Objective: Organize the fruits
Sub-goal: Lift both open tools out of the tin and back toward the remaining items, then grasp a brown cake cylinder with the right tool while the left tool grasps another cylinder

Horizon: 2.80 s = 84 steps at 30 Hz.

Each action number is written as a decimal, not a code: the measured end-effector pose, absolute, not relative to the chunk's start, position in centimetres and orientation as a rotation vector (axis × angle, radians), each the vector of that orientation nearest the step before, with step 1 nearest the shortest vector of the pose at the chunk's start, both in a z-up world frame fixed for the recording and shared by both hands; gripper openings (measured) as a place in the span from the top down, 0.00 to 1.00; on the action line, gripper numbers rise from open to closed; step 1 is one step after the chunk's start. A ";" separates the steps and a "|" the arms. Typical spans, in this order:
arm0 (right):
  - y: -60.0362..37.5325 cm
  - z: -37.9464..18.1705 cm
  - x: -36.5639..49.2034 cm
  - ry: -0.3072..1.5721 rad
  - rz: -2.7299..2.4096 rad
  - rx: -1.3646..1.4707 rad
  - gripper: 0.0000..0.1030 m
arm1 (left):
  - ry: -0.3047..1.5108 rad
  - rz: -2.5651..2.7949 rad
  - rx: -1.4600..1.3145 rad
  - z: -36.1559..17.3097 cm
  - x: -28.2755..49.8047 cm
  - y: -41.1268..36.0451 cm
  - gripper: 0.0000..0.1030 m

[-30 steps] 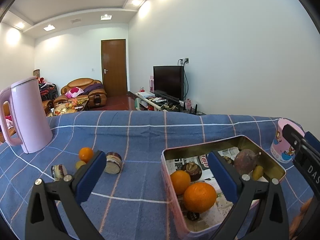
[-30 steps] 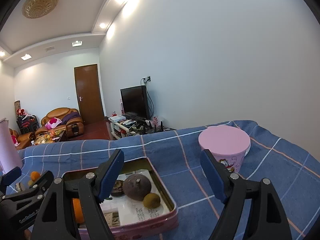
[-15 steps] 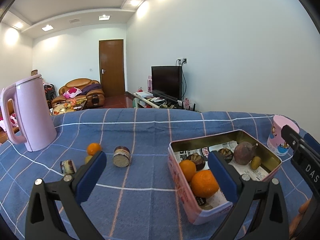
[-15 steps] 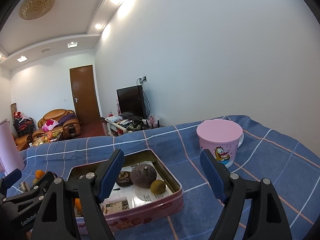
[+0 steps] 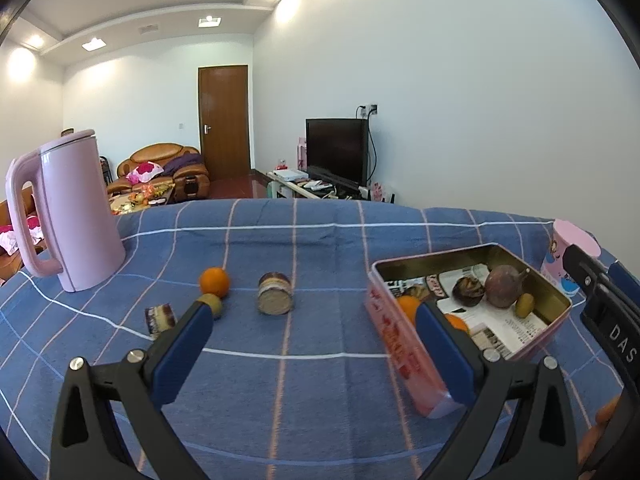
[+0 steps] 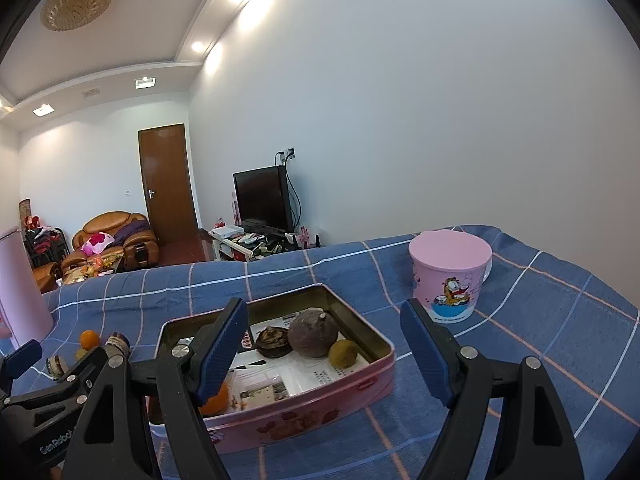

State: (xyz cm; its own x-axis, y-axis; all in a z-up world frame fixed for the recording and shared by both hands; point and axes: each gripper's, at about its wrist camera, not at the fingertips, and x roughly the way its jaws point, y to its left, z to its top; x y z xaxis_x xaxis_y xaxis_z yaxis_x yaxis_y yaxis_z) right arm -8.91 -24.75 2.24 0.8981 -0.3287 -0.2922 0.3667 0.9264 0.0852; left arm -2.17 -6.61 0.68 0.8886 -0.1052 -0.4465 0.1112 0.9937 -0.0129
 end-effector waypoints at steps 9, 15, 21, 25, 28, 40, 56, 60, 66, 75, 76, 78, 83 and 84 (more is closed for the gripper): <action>-21.3 2.1 -7.5 0.290 -0.325 0.160 0.23 | 0.493 -0.079 0.032 0.4 -1.3 -3.5 0.00; -17.9 2.0 -6.1 0.296 -0.273 0.151 0.23 | 0.506 -0.046 0.042 0.3 -0.3 -1.0 0.00; -15.6 1.9 -4.7 0.306 -0.236 0.160 0.23 | 0.518 -0.002 0.058 0.2 1.0 1.7 0.00; -14.0 1.9 -3.8 0.315 -0.215 0.164 0.23 | 0.542 0.016 0.061 -0.1 2.3 3.5 0.00; -12.9 1.7 -2.9 0.325 -0.198 0.170 0.23 | 0.557 0.041 0.085 -0.2 3.3 4.7 0.00; -8.0 0.9 2.0 0.457 -0.128 0.095 0.23 | 0.730 0.198 -0.055 -1.6 7.8 13.5 0.00; -4.8 -3.6 12.3 0.835 -0.052 0.037 0.45 | 0.738 0.173 -0.016 -1.9 8.0 13.5 0.00; -5.1 -4.7 13.4 0.893 -0.054 0.044 0.48 | 0.734 0.151 -0.026 -1.6 7.8 13.4 0.00; -4.0 -4.8 13.7 0.893 -0.018 -0.008 0.64 | 0.729 0.147 -0.019 -1.6 8.0 13.4 0.00; -5.2 -3.3 9.8 0.795 0.014 0.019 0.65 | 0.678 0.032 0.019 -1.0 7.3 11.9 0.00; -5.3 -2.7 8.6 0.746 0.013 0.010 0.65 | 0.671 0.019 0.027 -1.0 7.2 11.6 0.00; -5.4 -1.8 6.6 0.677 0.013 -0.009 0.65 | 0.666 -0.009 0.044 -0.9 7.0 11.1 0.00; -6.5 -0.4 1.9 0.551 0.006 -0.003 0.65 | 0.671 -0.147 0.119 -0.8 6.2 9.5 0.00; -6.8 -0.3 1.5 0.546 0.005 0.009 0.65 | 0.675 -0.168 0.142 -0.8 6.1 9.1 0.00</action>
State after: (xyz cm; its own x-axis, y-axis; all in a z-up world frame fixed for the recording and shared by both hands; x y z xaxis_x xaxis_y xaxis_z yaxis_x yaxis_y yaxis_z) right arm 1.47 -6.81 -0.34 0.8544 0.0072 -0.5195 -0.0024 0.9999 0.0099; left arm 6.07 9.12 -0.83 0.7678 -0.1082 -0.6315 0.2001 0.9768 0.0759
